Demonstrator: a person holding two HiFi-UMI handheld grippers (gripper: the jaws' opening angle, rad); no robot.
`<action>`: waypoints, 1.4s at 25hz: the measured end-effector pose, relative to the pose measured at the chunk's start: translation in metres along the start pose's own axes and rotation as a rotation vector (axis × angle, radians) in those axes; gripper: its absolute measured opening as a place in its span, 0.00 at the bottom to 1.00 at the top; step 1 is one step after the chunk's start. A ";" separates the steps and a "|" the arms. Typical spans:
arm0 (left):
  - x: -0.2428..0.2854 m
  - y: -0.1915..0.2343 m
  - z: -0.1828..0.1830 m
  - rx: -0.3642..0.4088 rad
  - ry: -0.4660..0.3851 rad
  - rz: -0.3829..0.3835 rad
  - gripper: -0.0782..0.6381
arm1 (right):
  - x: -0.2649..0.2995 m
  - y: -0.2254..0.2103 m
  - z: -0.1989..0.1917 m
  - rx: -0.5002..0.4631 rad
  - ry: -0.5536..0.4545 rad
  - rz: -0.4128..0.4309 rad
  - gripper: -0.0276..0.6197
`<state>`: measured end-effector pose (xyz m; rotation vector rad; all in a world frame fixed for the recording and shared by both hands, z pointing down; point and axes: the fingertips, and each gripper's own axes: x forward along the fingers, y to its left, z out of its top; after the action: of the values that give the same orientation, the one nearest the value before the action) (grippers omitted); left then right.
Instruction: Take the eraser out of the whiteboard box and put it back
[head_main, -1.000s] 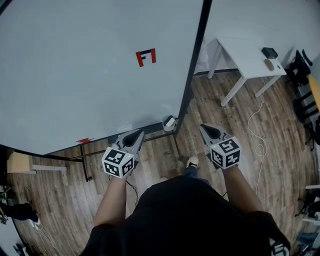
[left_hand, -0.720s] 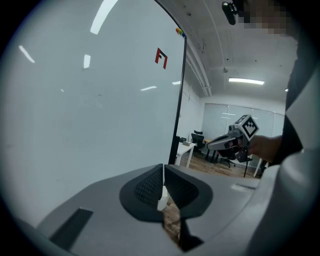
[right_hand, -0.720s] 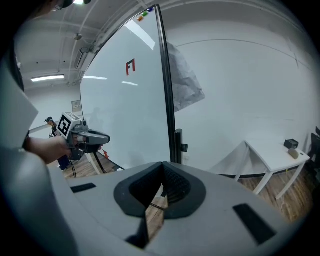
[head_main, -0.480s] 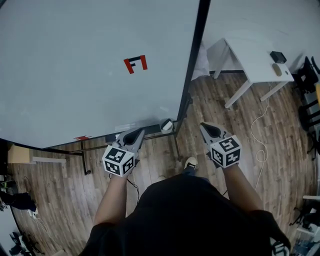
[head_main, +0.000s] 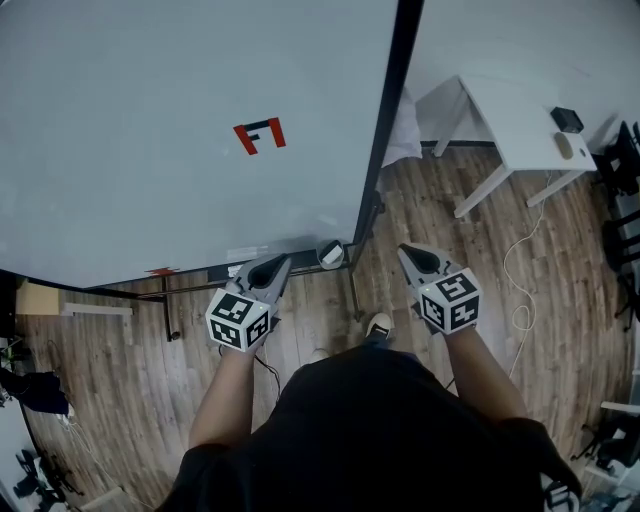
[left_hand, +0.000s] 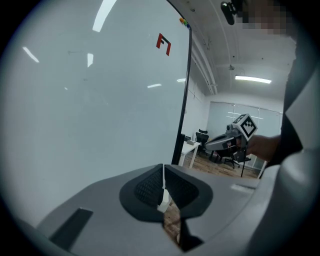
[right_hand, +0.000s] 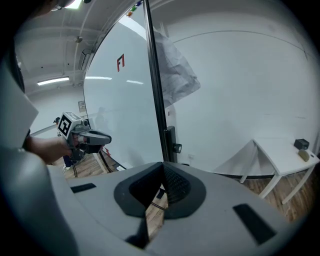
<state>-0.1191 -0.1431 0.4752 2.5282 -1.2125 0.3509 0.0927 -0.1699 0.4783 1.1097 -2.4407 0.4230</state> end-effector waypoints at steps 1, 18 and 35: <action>0.002 0.000 0.000 -0.001 0.001 0.000 0.14 | 0.001 -0.002 0.000 -0.001 0.002 0.002 0.03; 0.040 -0.004 -0.011 -0.005 0.036 -0.046 0.14 | 0.014 -0.020 -0.005 -0.009 0.036 0.023 0.03; 0.085 -0.012 -0.047 -0.017 0.135 -0.122 0.25 | 0.020 -0.030 -0.020 0.014 0.067 0.019 0.03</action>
<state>-0.0619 -0.1790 0.5462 2.5046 -1.0025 0.4707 0.1090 -0.1934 0.5088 1.0621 -2.3947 0.4761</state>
